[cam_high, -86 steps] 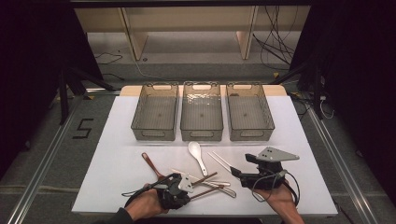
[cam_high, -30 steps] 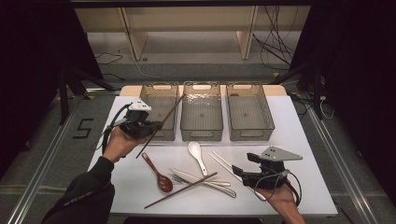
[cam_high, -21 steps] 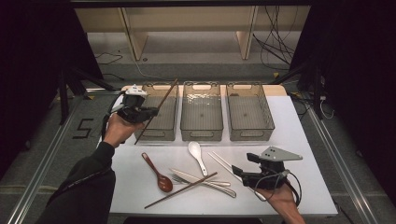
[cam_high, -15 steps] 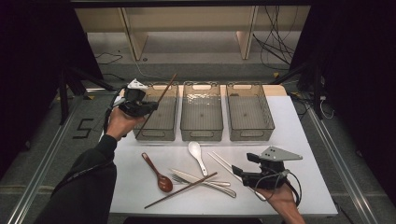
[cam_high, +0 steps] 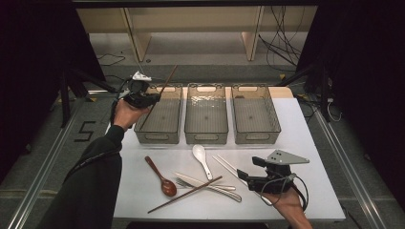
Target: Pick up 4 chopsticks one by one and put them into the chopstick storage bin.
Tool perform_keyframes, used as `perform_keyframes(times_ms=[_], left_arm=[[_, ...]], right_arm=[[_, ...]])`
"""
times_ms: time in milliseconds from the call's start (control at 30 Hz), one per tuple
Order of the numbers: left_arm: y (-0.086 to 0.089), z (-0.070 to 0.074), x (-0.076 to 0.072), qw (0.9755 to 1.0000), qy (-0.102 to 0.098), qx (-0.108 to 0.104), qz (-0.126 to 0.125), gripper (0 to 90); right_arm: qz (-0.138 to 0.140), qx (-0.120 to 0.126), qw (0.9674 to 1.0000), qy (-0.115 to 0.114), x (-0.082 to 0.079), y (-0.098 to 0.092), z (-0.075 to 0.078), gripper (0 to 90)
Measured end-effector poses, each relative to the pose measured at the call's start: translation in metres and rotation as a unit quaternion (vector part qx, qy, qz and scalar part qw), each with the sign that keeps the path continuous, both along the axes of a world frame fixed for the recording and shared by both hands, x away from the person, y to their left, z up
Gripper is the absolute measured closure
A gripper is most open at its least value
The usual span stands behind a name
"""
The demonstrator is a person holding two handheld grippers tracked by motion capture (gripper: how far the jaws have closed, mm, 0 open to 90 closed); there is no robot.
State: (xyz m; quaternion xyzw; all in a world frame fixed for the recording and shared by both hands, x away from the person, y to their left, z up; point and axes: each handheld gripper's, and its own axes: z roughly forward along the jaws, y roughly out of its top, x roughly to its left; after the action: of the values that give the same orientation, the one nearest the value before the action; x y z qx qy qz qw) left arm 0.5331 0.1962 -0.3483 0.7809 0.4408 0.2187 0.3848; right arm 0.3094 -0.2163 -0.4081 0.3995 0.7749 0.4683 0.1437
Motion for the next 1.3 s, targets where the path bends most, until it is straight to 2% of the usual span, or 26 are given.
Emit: perform_keyframes(times_ms=[100,400,600,700,800,967,1300], left_arm=[[0.003,-0.003,0.005,0.9999,0.002,-0.008,0.009,84.3],[0.006,-0.017,0.008,0.9997,-0.003,0.005,0.022,84.3],[0.011,-0.029,0.009,0.9994,-0.018,0.012,0.027,84.3],[0.013,-0.033,0.011,0.9994,-0.013,0.009,0.031,84.3],[0.014,-0.036,0.012,0.9994,-0.011,0.017,0.028,84.3],[0.015,-0.039,0.014,0.9993,-0.006,0.018,0.033,84.2],[0.011,-0.045,0.013,0.9991,-0.006,0.024,0.034,83.9]], right_arm=[[0.000,0.000,1.0000,0.000,0.000,-0.001,0.000,27.7],[0.000,0.001,1.0000,0.001,0.000,-0.002,0.000,27.7],[0.001,-0.001,1.0000,0.002,0.000,0.000,-0.001,27.7],[0.002,-0.001,1.0000,0.001,0.000,-0.001,0.000,27.7],[0.002,0.000,1.0000,0.001,0.001,-0.001,-0.001,27.7],[0.001,0.000,1.0000,0.003,0.000,-0.001,-0.001,27.7],[0.002,-0.001,1.0000,0.003,-0.001,-0.001,0.000,27.7]])
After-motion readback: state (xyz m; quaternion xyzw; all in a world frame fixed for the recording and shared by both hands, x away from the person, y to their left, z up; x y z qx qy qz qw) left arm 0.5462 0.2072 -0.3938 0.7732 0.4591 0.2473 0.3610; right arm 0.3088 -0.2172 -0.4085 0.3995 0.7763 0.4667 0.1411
